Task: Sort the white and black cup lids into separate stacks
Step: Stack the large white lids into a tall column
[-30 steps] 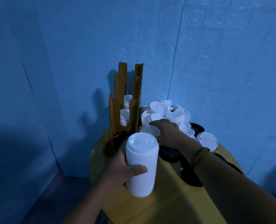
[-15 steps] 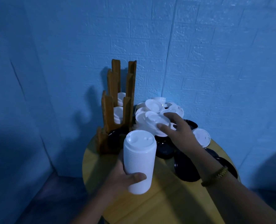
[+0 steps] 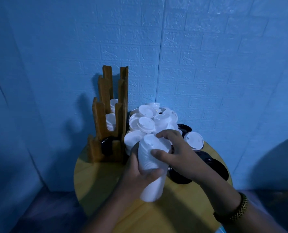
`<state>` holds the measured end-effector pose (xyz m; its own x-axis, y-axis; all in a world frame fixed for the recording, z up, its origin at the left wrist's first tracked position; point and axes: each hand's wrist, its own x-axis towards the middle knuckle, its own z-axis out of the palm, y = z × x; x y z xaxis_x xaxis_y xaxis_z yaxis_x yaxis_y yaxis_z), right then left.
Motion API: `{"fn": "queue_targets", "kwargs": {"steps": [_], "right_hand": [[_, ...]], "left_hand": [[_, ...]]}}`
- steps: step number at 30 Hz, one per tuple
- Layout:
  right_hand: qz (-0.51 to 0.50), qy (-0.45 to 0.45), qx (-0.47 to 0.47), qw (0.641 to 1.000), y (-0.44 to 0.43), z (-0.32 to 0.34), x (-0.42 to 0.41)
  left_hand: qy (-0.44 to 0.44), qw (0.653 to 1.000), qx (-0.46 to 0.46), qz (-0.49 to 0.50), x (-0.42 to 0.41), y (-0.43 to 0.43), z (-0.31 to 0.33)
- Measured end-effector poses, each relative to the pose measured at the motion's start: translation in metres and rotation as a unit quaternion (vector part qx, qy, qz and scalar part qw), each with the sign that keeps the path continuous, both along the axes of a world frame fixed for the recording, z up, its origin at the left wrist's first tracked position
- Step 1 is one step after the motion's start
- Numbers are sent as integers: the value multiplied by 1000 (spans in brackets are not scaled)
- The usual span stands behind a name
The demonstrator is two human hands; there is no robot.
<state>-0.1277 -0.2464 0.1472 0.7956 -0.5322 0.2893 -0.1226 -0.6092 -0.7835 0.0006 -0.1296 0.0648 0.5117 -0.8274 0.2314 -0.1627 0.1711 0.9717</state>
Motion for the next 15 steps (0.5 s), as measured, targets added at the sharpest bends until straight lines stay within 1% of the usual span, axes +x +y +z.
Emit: {"fn": "queue_targets", "kwargs": {"steps": [3,5,8,10,12,15], "right_hand": [[2,-17,11,1000,5,0,1],[-29,-18,-29,999,8,0,3],[-114,8,-99,989,17,-4,9],[-131,14,-134,982,22,-7,9],[-95,17,-126,987,18,-6,4],[-17,9,-72,997,8,-3,-5]], "left_hand": [[-34,999,-4,25,-1,-5,6],[-43,998,-5,44,-3,-7,7],[-59,994,-3,93,-13,-11,7],[-73,991,-4,109,-17,-15,7],[-60,994,4,86,-14,-14,10],[-31,999,7,24,-4,-11,12]]}}
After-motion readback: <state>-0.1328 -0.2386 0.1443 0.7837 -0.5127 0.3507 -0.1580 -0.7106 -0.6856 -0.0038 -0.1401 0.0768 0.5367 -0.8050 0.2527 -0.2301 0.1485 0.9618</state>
